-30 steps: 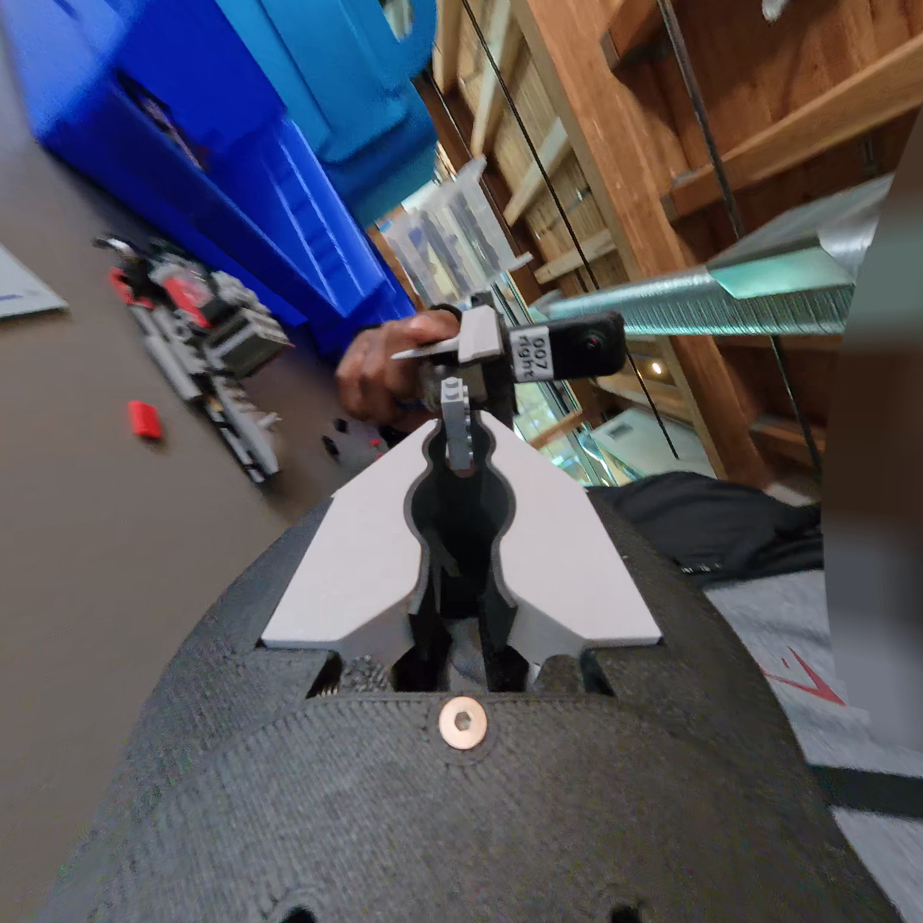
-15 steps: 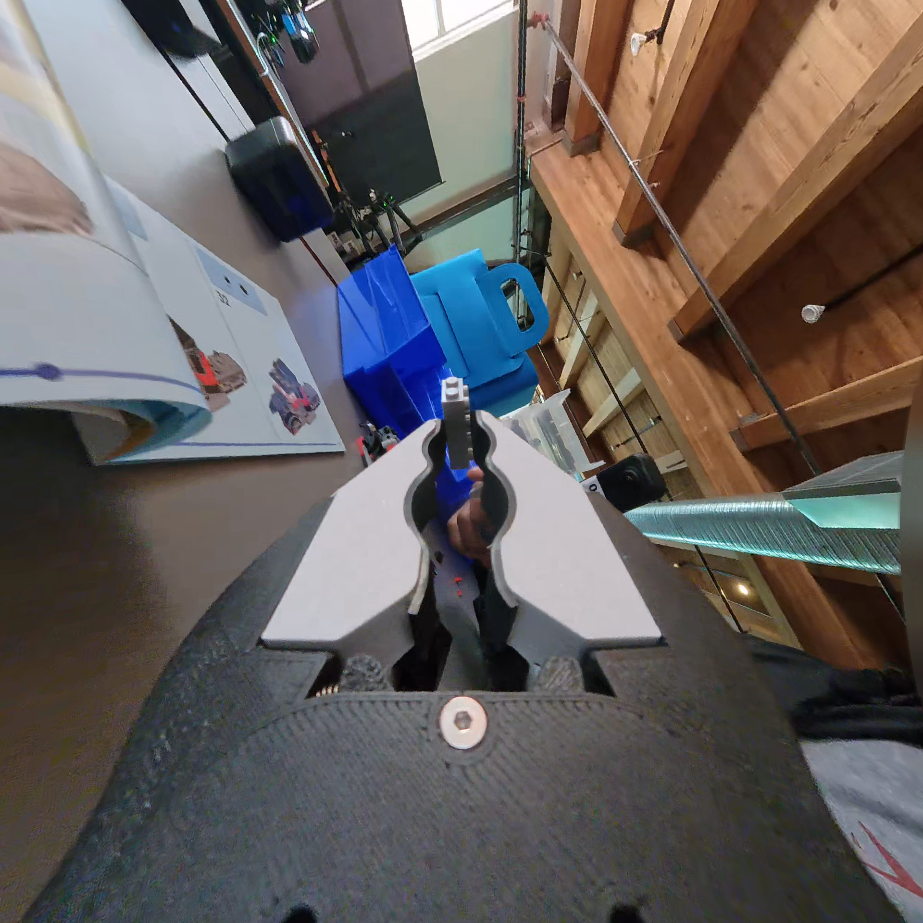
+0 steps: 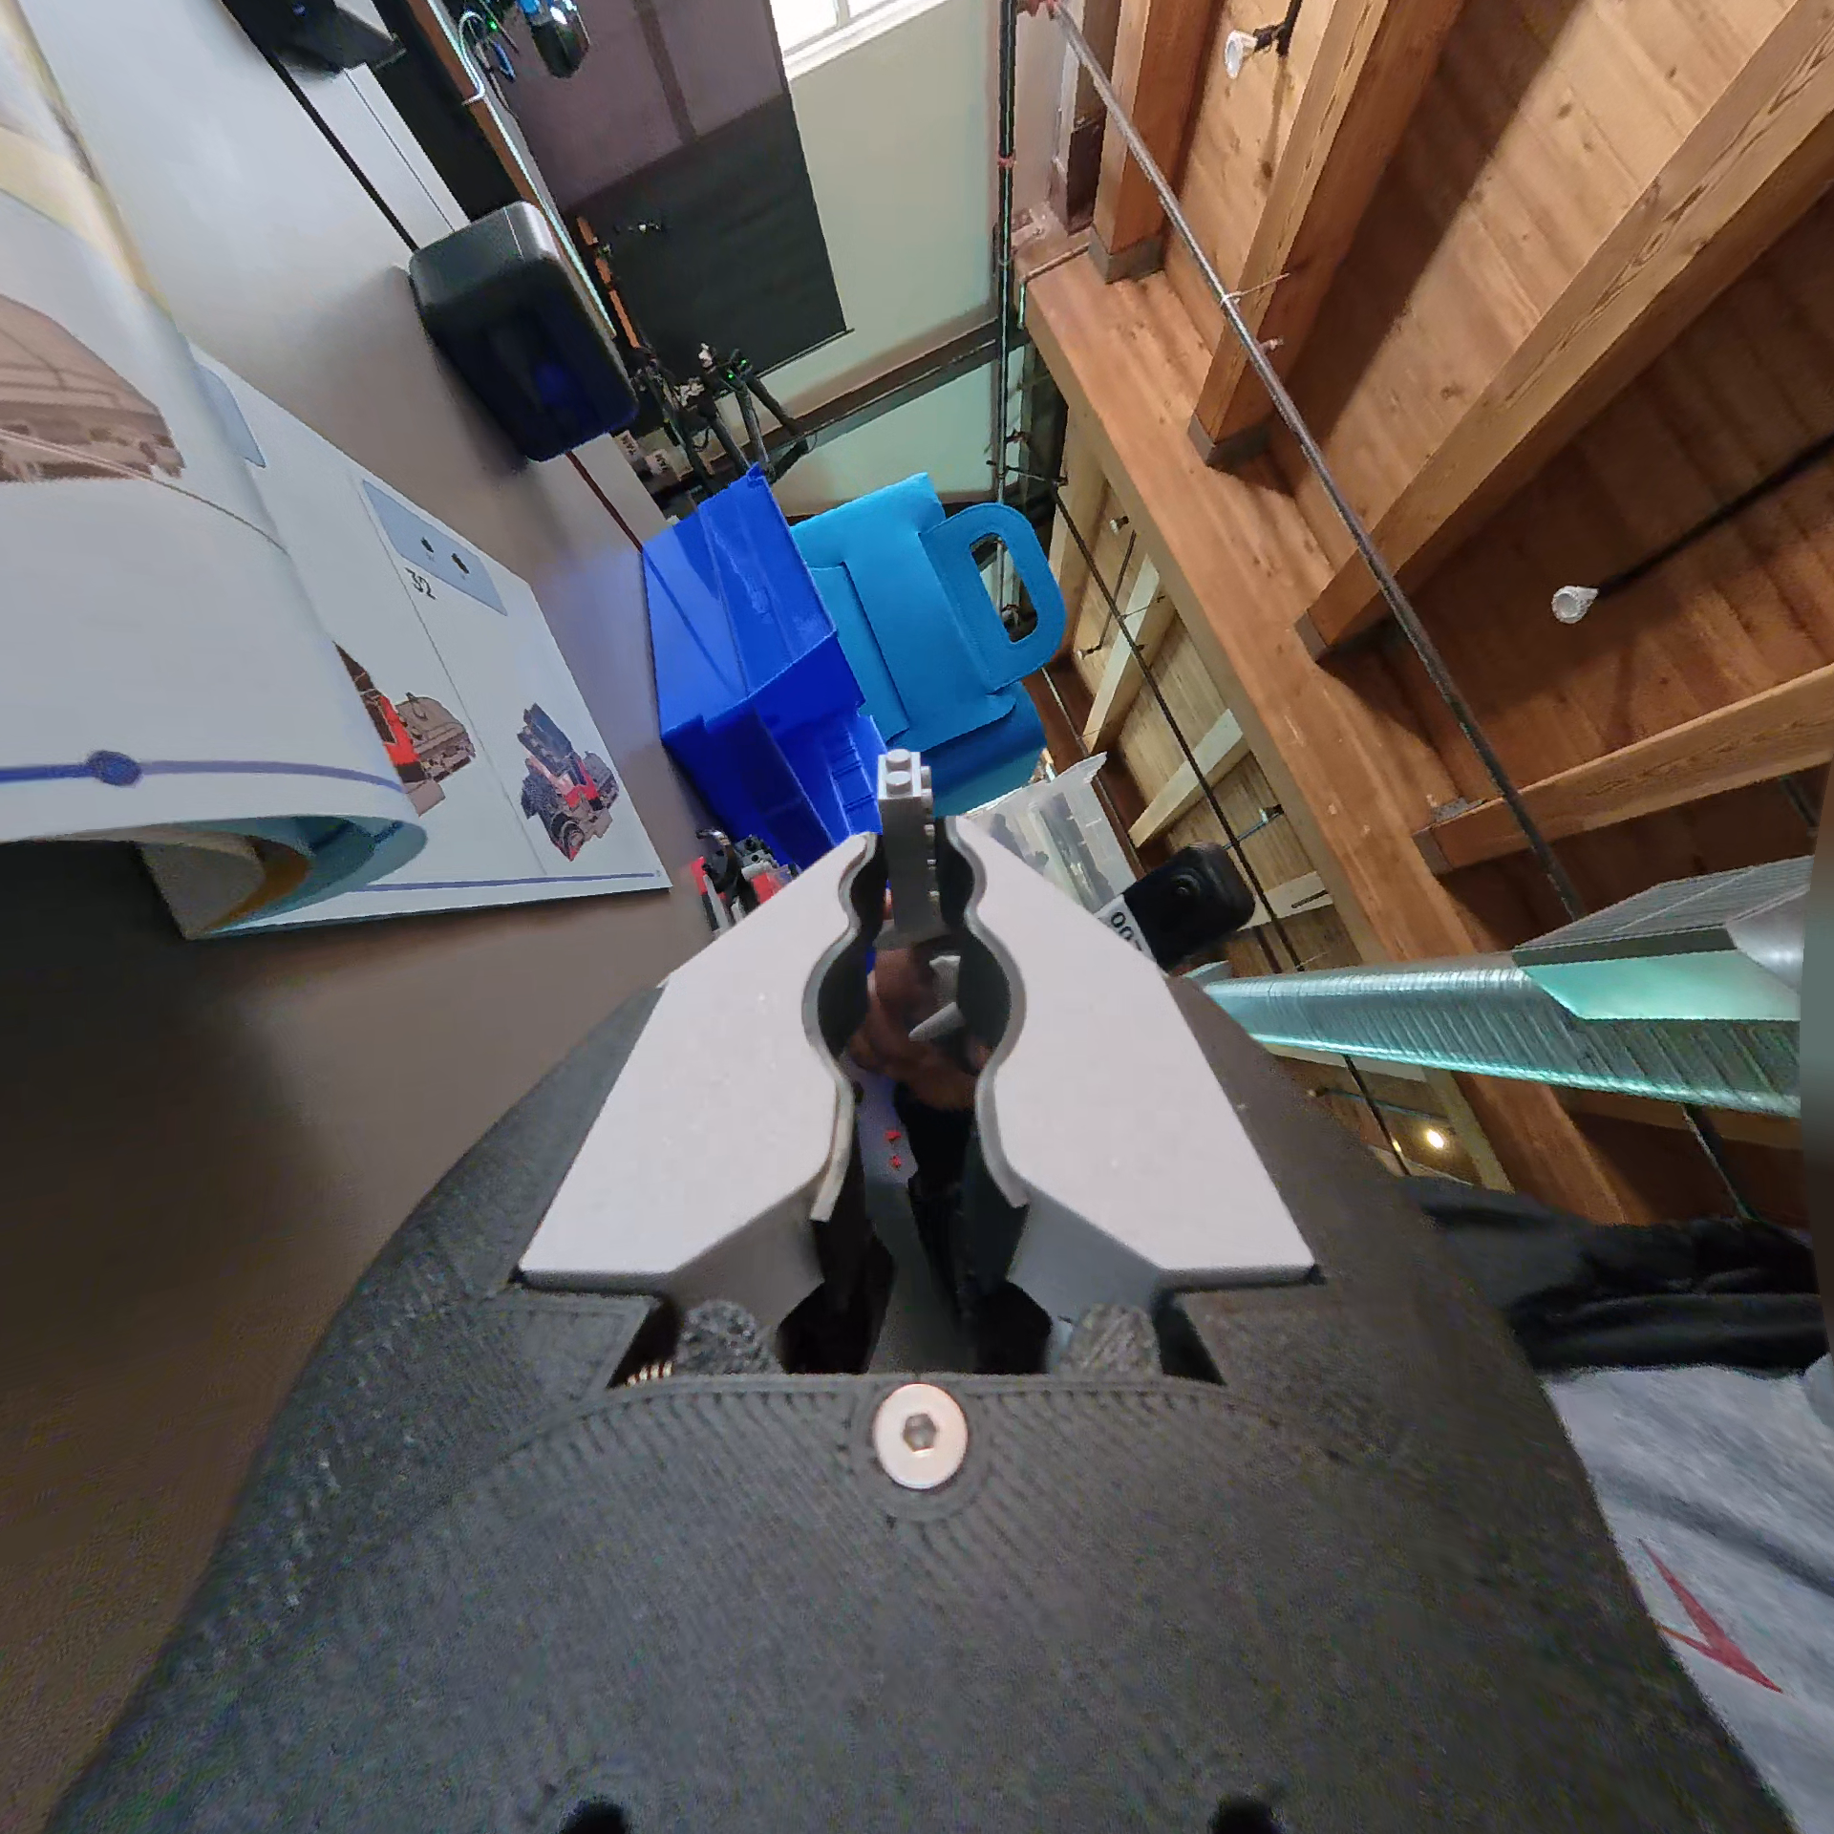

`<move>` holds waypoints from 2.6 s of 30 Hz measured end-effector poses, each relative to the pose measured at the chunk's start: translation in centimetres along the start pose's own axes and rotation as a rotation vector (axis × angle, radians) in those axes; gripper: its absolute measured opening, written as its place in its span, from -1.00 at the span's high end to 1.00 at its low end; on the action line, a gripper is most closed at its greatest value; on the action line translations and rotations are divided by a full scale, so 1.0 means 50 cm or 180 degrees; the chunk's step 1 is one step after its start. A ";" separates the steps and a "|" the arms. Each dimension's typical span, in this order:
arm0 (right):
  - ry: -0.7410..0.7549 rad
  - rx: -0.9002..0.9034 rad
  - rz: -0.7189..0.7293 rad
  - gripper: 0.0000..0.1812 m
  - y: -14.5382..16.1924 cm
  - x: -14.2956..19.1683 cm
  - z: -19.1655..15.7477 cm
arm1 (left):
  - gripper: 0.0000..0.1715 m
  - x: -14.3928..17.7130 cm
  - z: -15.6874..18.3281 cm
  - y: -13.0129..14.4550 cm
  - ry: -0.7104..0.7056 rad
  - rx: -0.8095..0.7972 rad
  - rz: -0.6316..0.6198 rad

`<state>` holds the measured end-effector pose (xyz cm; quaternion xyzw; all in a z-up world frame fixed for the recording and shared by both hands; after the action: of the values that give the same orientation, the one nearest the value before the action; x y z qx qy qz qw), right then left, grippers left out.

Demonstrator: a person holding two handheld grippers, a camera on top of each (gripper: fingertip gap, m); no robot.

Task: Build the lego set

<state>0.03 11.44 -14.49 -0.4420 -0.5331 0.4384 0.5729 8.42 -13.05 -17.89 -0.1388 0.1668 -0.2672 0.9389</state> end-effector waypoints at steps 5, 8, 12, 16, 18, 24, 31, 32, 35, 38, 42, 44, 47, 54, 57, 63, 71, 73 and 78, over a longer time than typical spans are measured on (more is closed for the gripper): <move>0.0019 -0.0096 -0.0028 0.66 0.009 -0.005 0.015 | 0.88 0.003 -0.002 -0.003 0.0072 0.0094 0.0026; 0.0022 -0.0112 -0.0034 0.67 0.010 -0.009 0.018 | 0.88 0.005 -0.003 -0.005 0.0092 0.0132 0.0044; 0.0010 -0.0142 -0.0036 0.67 0.010 -0.010 0.019 | 0.88 0.005 -0.005 -0.006 0.0109 0.0176 0.0062; 0.0034 -0.0168 -0.0075 0.68 0.013 -0.008 0.021 | 0.88 0.005 -0.007 -0.007 0.0107 0.0205 0.0080; 0.0080 -0.0181 -0.0133 0.68 0.013 -0.005 0.022 | 0.88 0.004 -0.008 -0.008 0.0088 0.0212 0.0085; 0.0379 -0.0202 -0.0286 0.69 0.008 0.028 0.014 | 0.88 -0.004 -0.002 0.005 -0.0001 0.0084 -0.0002; 0.1078 -0.0331 -0.0155 0.70 0.001 0.194 0.008 | 0.88 -0.019 0.006 0.032 0.0041 0.0103 -0.0050; 0.1182 -0.0364 -0.0127 0.70 0.001 0.223 0.007 | 0.88 -0.025 0.008 0.039 0.0073 0.0132 -0.0073; 0.1392 -0.0481 -0.0044 0.70 0.004 0.298 -0.003 | 0.88 -0.049 0.011 0.065 0.0141 0.0211 -0.0195; 0.1532 -0.0527 -0.0049 0.70 0.016 0.348 -0.017 | 0.87 -0.074 0.013 0.093 0.0180 0.0258 -0.0329; 0.1521 -0.0578 -0.0202 0.70 0.044 0.387 -0.038 | 0.88 -0.094 0.017 0.115 0.0146 0.0170 -0.0454; 0.1476 -0.0571 -0.0343 0.70 0.061 0.406 -0.049 | 0.88 -0.096 0.019 0.116 0.0101 0.0083 -0.0465; 0.1478 -0.0508 -0.0507 0.70 0.076 0.440 -0.061 | 0.88 -0.096 0.017 0.114 0.0065 0.0066 -0.0440; 0.1566 -0.0350 -0.0729 0.69 0.048 0.517 -0.029 | 0.88 -0.122 0.008 0.111 -0.0030 0.0037 -0.0375; 0.1530 -0.0253 -0.0814 0.69 0.028 0.530 -0.001 | 0.88 -0.140 0.001 0.109 -0.0041 0.0050 -0.0361; 0.1388 -0.0193 -0.0898 0.69 0.015 0.526 0.056 | 0.87 -0.164 -0.012 0.100 -0.0132 0.0040 -0.0358; 0.1361 -0.0204 -0.0943 0.69 0.019 0.526 0.114 | 0.87 -0.183 -0.020 0.099 -0.0227 0.0004 -0.0462; 0.1373 -0.0212 -0.0940 0.69 0.019 0.530 0.118 | 0.87 -0.182 -0.020 0.099 -0.0223 0.0005 -0.0463; 0.1378 -0.0277 -0.0934 0.69 0.024 0.537 0.117 | 0.87 -0.182 -0.020 0.100 -0.0234 0.0005 -0.0462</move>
<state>-4.59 38.08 -9.41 -0.4677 -0.4749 0.2225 0.7115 3.02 -4.16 -18.37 -0.1595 0.1215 -0.3295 0.9226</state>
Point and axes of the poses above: each gripper's, where its closed fingertips meet, x back along the fingers, y out of its underside, z = x × y across the jaws, the point moved 9 cm from there along x, back along the fingers, and after that the axes turned 6 degrees about z, right-handed, at the moved point
